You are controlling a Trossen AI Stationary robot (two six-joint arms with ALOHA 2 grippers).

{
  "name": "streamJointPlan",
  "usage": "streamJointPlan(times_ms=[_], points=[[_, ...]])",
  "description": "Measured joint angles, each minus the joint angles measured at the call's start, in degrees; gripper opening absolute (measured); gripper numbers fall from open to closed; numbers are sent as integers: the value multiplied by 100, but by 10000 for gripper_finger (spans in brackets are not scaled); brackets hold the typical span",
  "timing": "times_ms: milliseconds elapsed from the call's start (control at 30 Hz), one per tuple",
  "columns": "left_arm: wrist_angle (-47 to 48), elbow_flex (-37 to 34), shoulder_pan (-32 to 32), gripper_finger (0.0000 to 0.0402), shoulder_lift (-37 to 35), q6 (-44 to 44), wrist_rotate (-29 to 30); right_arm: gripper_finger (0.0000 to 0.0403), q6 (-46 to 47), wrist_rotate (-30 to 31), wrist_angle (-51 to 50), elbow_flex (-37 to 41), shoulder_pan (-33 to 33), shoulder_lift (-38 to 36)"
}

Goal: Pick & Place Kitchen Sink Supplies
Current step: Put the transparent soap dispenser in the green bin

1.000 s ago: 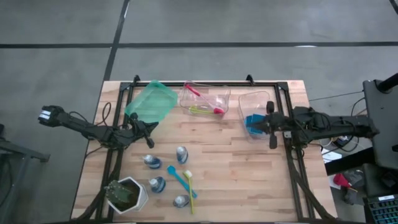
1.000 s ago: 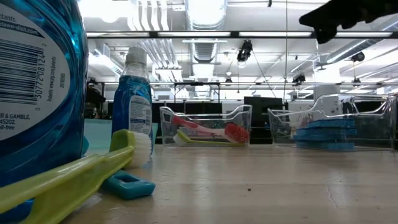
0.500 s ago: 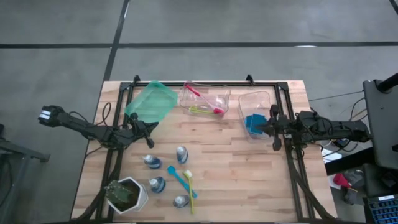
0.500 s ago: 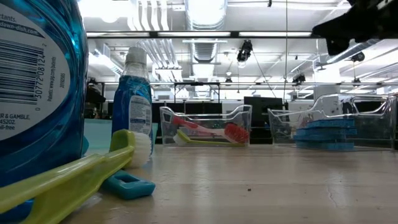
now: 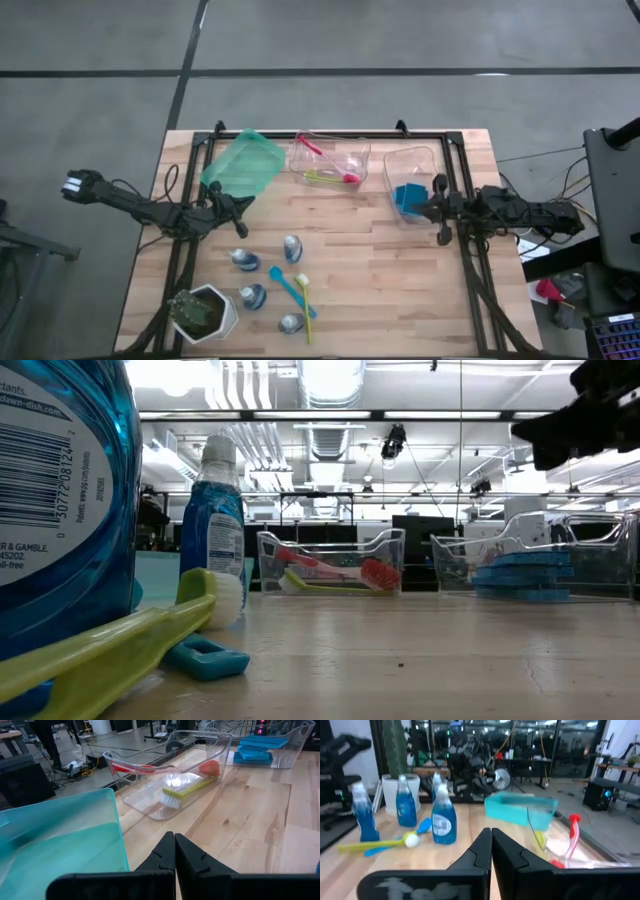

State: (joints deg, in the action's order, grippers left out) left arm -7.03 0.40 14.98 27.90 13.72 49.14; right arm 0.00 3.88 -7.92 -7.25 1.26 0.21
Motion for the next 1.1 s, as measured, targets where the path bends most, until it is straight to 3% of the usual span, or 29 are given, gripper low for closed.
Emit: streamJointPlan(times_ms=[467, 1100], points=[[22, 1, 0, 0, -2, -1, -1, 9, -193, 21, 626, 564, -2, 67], [27, 0, 0, 0, -2, -1, -2, 9, -169, 24, 644, 568, -2, 183]])
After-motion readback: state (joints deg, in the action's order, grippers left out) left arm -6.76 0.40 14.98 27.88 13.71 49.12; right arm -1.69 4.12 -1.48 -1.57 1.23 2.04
